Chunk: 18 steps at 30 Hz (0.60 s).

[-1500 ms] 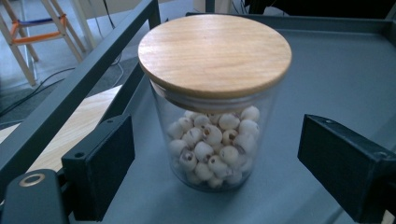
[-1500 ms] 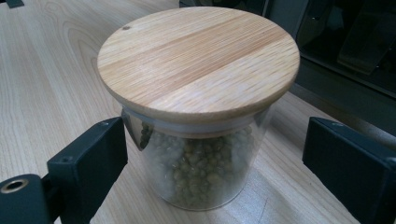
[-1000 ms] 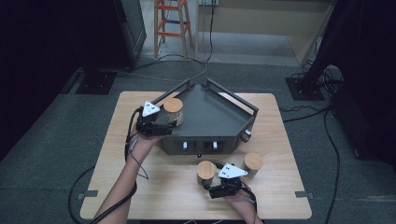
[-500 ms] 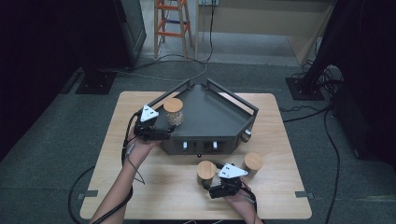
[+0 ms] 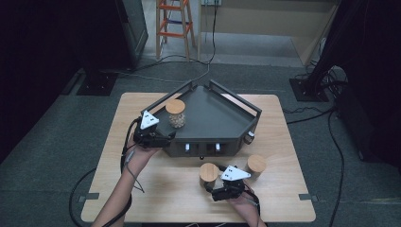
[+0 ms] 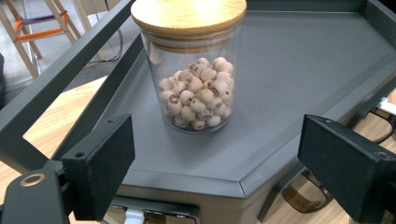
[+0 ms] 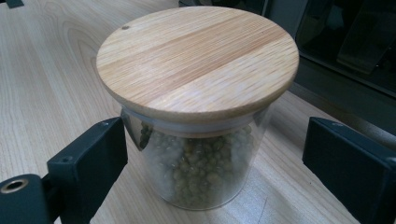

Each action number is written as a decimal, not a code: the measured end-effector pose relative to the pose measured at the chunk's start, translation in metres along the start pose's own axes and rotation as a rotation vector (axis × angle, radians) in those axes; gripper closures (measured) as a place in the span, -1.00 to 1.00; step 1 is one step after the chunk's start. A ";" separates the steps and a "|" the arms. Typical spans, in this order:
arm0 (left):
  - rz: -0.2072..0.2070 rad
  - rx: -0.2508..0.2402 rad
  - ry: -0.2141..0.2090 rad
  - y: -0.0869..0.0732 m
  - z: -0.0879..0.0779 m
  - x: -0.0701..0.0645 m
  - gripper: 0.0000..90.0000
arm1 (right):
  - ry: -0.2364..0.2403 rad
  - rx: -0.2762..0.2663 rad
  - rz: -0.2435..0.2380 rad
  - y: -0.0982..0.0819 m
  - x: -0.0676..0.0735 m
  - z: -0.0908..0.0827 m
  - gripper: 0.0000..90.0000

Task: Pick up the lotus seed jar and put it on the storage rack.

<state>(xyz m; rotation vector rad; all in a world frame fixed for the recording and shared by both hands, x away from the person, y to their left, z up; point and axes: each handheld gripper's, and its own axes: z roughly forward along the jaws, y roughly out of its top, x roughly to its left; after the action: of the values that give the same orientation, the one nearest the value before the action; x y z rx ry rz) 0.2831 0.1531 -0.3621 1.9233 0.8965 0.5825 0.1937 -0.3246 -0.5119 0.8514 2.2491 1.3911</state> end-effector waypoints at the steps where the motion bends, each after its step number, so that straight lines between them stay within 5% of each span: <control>1: 0.002 -0.004 -0.005 -0.002 -0.001 0.000 -0.76 | 0.000 0.000 0.001 0.000 0.000 0.000 -0.86; 18: 0.002 -0.022 0.008 -0.024 -0.009 -0.007 -0.76 | 0.001 0.000 0.000 0.000 0.000 0.000 -0.86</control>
<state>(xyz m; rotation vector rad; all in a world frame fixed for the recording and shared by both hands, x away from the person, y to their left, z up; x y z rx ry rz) 0.2638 0.1601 -0.3786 1.9030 0.8900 0.5993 0.1938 -0.3246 -0.5119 0.8513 2.2495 1.3915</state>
